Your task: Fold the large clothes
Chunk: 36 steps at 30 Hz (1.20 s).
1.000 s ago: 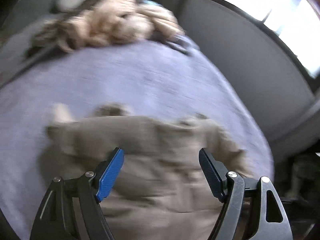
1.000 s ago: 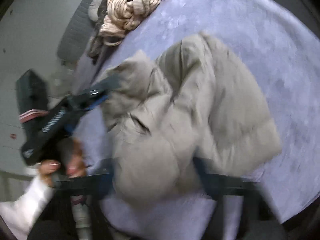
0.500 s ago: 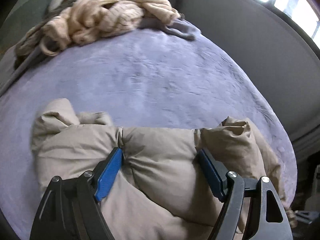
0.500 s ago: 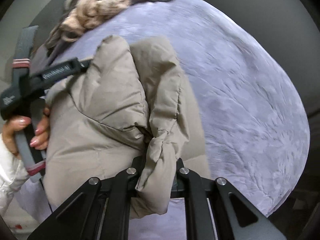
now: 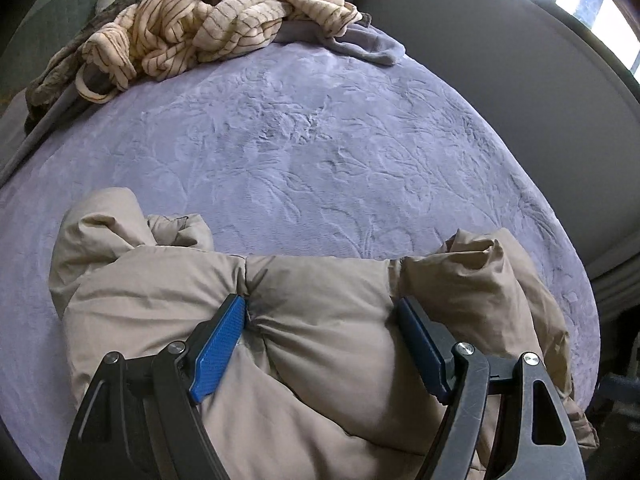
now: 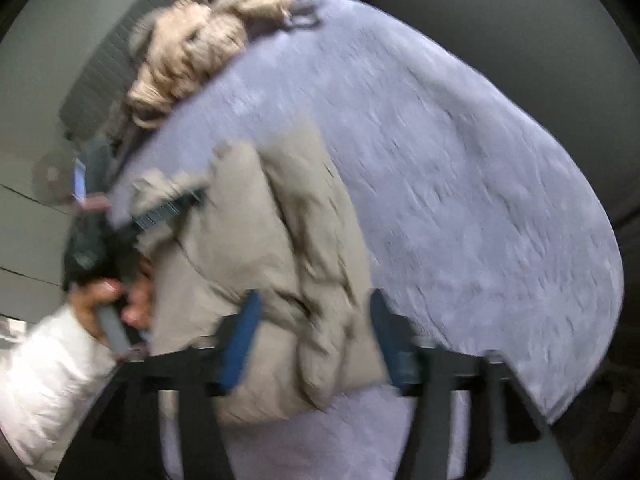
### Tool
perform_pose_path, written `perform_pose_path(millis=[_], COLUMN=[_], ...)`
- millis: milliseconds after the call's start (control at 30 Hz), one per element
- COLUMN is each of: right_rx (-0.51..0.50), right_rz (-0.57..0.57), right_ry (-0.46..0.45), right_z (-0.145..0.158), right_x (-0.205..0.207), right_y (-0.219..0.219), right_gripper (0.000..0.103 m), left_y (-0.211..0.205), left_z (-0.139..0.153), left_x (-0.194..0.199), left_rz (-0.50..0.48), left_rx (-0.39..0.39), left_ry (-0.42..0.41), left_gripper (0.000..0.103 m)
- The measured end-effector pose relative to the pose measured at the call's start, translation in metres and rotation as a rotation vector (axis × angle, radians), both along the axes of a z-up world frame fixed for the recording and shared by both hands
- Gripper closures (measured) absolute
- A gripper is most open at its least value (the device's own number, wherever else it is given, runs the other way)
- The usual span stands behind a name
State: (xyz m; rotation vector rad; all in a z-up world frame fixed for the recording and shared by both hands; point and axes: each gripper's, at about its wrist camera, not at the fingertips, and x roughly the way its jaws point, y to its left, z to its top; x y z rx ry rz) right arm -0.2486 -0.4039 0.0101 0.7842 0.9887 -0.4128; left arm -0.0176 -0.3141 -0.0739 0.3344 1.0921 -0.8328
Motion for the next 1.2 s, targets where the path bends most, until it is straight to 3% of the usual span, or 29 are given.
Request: perform_pose_path(millis=[100, 200, 267, 367, 400, 433, 567, 633, 800, 1000, 1100, 1200], right_rx=[0.042, 0.064, 0.067, 0.109, 0.125, 0.143, 0.214, 0.220, 0.153, 0.126, 0.093, -0.007], right_rz=[0.040, 0.090, 0.126, 0.151, 0.157, 0.165, 0.245, 0.291, 0.360, 0.306, 0.248, 0.250], right_ry=[-0.005, 0.054, 0.105, 0.107, 0.098, 0.084, 0.045, 0.073, 0.225, 0.279, 0.279, 0.283], right_z=[-0.007, -0.027, -0.040, -0.048, -0.048, -0.047, -0.046, -0.049, -0.067, -0.088, -0.077, -0.058], right_x=[0.026, 0.054, 0.061, 0.060, 0.059, 0.058, 0.055, 0.055, 0.048, 0.024, 0.014, 0.013], right_y=[-0.006, -0.007, -0.001, 0.003, 0.003, 0.003, 0.009, 0.014, 0.032, 0.036, 0.039, 0.055], right_gripper=[0.038, 0.038, 0.038, 0.038, 0.038, 0.038, 0.038, 0.038, 0.052, 0.053, 0.052, 0.050], left_y=[0.006, 0.023, 0.040, 0.070, 0.079, 0.094, 0.139, 0.153, 0.187, 0.215, 0.228, 0.236], left_z=[0.009, 0.026, 0.037, 0.050, 0.052, 0.054, 0.059, 0.058, 0.048, 0.040, 0.039, 0.040], left_x=[-0.001, -0.002, -0.004, -0.010, -0.013, -0.017, -0.033, -0.039, -0.056, -0.073, -0.076, -0.080], left_rz=[0.026, 0.051, 0.076, 0.123, 0.140, 0.170, 0.254, 0.285, 0.361, 0.357, 0.343, 0.342], left_rx=[0.023, 0.033, 0.034, 0.054, 0.061, 0.072, 0.087, 0.098, 0.116, 0.114, 0.105, 0.090], left_ry=[0.000, -0.002, -0.006, 0.003, 0.008, 0.016, 0.063, 0.089, 0.167, 0.197, 0.198, 0.201], left_gripper=[0.025, 0.025, 0.025, 0.025, 0.021, 0.000, 0.000, 0.000, 0.000, 0.000, 0.000, 0.000])
